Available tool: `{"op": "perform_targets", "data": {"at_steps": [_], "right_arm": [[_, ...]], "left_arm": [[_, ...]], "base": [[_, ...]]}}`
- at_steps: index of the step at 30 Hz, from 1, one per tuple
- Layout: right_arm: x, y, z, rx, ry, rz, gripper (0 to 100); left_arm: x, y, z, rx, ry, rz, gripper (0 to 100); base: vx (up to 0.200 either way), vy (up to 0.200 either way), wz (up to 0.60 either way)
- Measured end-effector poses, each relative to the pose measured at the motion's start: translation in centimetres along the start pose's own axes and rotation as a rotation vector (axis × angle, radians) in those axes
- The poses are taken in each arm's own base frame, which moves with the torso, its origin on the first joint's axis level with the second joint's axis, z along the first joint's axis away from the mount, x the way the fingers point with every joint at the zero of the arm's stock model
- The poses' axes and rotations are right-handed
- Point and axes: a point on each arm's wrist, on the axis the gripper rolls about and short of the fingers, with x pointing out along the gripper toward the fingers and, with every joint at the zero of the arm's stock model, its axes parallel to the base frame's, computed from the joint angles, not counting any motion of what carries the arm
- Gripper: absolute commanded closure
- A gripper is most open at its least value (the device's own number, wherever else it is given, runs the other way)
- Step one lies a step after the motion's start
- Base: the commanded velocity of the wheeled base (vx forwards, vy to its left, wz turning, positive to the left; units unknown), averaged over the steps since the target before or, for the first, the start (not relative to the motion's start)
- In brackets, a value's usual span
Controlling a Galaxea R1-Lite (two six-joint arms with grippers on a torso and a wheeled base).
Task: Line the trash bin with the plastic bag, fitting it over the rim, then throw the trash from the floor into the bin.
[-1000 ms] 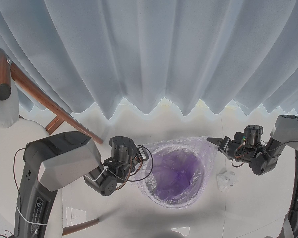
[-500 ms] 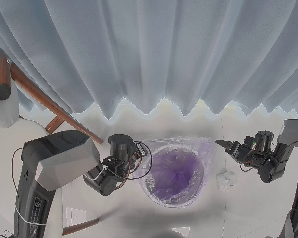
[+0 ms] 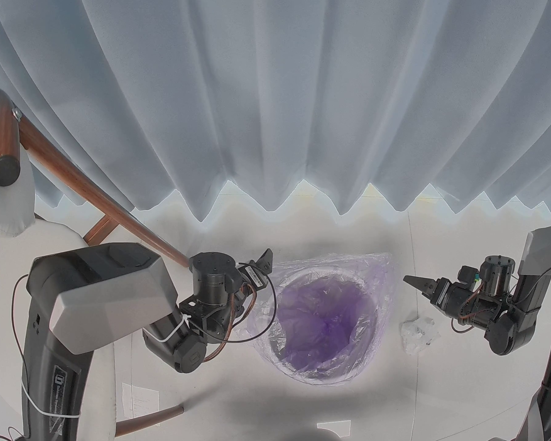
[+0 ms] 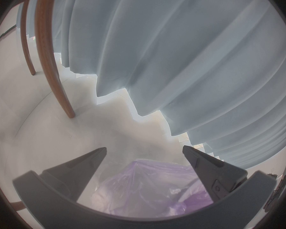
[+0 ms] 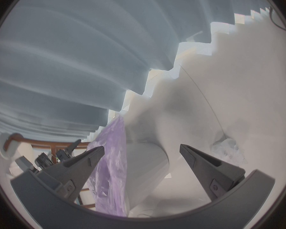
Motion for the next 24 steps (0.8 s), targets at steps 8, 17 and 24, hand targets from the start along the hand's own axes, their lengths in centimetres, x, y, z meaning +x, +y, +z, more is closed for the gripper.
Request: {"op": "perform_targets", "data": {"at_steps": [8,17,24], "right_arm": [[-0.7,0.4,-1.1,-0.14,0.003,0.023,0],[0.3,1.8,-2.6,-0.179,0.042,0.078,0],[1.4,2.4,-4.3,-0.194,0.089,0.111,0]], "left_arm": [[-4.2,0.1,1.2,-0.035,-0.051,-0.015,0],[-11.3,-1.6,5.4,-0.056,-0.105,-0.077,0],[-16.4,-3.1,7.6,-0.046,-0.143,-0.135,0]], "base": [[0.0,0.0,0.0],[0.0,0.0,0.0],[0.0,0.0,0.0]]}}
